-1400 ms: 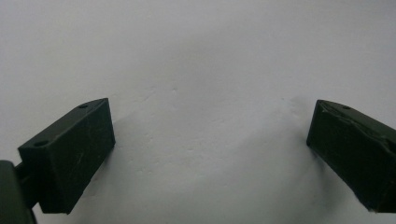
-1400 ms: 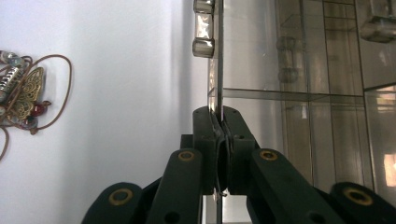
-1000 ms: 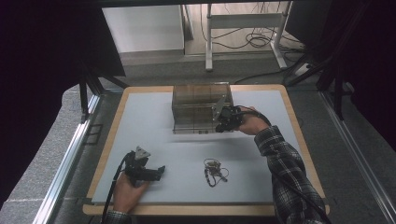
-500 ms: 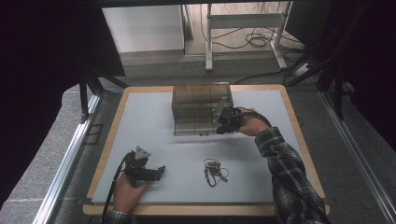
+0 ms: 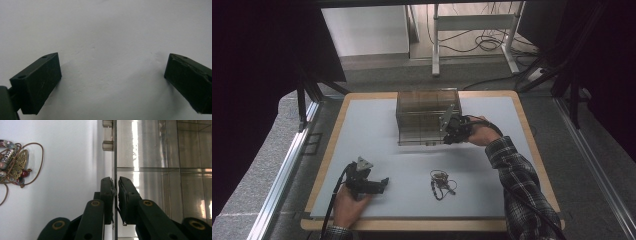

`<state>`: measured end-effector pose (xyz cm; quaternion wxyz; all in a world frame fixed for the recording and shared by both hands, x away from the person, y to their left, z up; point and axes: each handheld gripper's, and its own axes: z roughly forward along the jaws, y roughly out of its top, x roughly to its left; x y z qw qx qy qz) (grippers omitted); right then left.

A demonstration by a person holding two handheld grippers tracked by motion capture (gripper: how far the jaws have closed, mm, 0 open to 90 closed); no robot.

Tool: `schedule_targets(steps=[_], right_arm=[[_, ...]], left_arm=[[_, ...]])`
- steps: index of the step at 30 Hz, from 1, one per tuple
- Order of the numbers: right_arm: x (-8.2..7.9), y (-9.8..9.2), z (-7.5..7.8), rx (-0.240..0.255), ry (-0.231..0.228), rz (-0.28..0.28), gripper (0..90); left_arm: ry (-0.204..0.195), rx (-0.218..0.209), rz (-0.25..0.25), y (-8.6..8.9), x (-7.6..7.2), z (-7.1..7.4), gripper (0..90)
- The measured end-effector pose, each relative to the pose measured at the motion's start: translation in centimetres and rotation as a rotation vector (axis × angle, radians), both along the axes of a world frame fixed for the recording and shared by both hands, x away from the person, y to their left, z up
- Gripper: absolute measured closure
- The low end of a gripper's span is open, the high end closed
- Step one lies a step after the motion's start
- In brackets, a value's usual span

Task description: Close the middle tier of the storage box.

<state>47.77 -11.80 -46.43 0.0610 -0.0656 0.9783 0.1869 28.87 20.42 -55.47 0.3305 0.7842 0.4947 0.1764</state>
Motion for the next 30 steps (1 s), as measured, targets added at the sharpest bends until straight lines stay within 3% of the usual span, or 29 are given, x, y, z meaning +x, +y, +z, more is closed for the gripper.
schedule_targets(steps=[16, 30], right_arm=[[-0.9, 0.0, 1.3, 0.042, -0.022, -0.015, 74.0], [-1.8, -0.2, 1.9, 0.094, -0.032, -0.078, 71.3]], left_arm=[[0.000, 0.000, 0.000, 0.0, 0.0, 0.0, 1.3], [0.000, 0.000, -0.001, 0.0, 0.0, 0.0, 1.3]])
